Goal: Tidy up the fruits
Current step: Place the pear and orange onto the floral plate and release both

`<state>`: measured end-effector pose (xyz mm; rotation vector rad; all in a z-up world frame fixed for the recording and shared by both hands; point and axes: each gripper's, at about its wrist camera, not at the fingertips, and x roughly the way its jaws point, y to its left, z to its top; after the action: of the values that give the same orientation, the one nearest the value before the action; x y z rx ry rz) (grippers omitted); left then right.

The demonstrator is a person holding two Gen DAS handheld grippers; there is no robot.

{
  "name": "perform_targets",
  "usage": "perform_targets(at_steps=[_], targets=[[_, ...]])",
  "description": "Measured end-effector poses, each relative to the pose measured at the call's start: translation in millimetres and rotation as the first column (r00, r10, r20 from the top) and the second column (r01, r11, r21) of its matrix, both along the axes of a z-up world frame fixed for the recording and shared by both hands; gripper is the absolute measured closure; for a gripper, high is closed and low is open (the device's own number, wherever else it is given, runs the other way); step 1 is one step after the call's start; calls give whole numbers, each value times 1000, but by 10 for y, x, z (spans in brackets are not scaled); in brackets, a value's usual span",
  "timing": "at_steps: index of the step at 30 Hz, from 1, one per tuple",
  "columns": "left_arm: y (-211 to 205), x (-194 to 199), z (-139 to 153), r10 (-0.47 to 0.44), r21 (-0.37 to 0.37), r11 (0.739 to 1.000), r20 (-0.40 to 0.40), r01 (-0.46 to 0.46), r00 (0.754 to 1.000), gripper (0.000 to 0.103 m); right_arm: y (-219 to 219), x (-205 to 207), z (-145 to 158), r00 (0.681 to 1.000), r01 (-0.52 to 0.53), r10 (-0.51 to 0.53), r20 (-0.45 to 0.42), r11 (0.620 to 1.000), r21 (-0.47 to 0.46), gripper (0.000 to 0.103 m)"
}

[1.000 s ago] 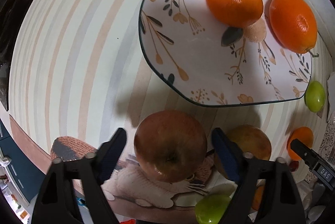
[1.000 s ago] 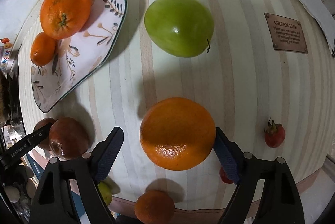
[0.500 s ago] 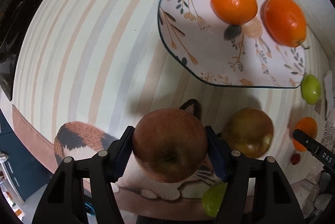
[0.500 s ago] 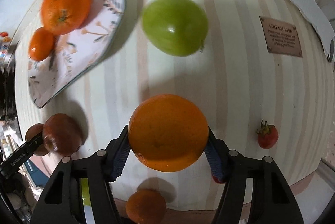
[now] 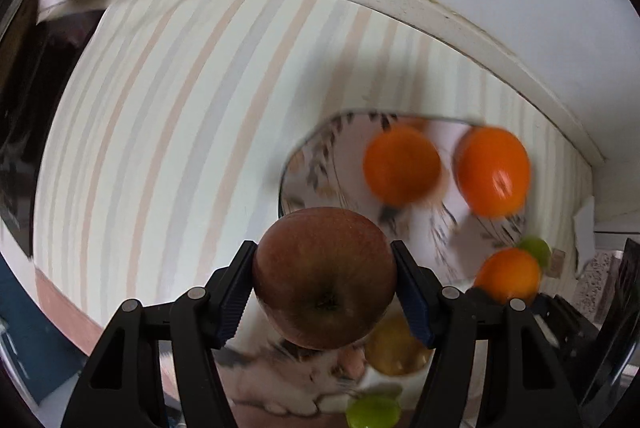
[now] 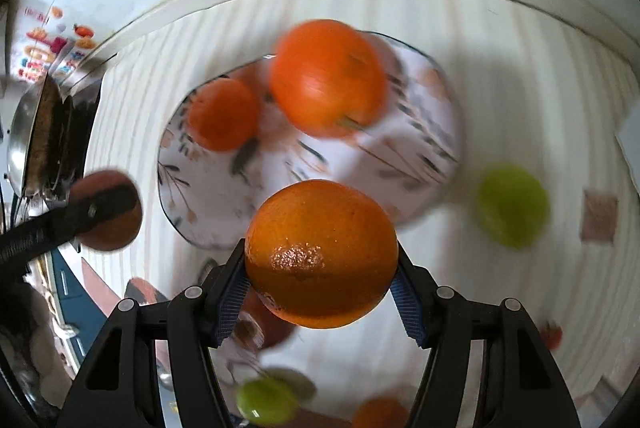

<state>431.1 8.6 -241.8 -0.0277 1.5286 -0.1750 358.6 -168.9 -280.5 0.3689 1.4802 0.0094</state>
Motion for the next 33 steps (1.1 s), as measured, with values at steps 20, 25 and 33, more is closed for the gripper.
perform_targets(at_steps=[20,25,33], targets=[[-171,370,-382,-65,103,992,-54,71,996,39,628,560,-673,994,-62,59,-89,998,-33,34],[-179,295,-429,-59,93,993,-89,67,994,39,605,651,-699,994,-50,48,-97,999,-13,26],[-120,201,-375,-33,34,999,-101,37,994,28,361,601,-556,994,-32,34,-104,999,27,13]])
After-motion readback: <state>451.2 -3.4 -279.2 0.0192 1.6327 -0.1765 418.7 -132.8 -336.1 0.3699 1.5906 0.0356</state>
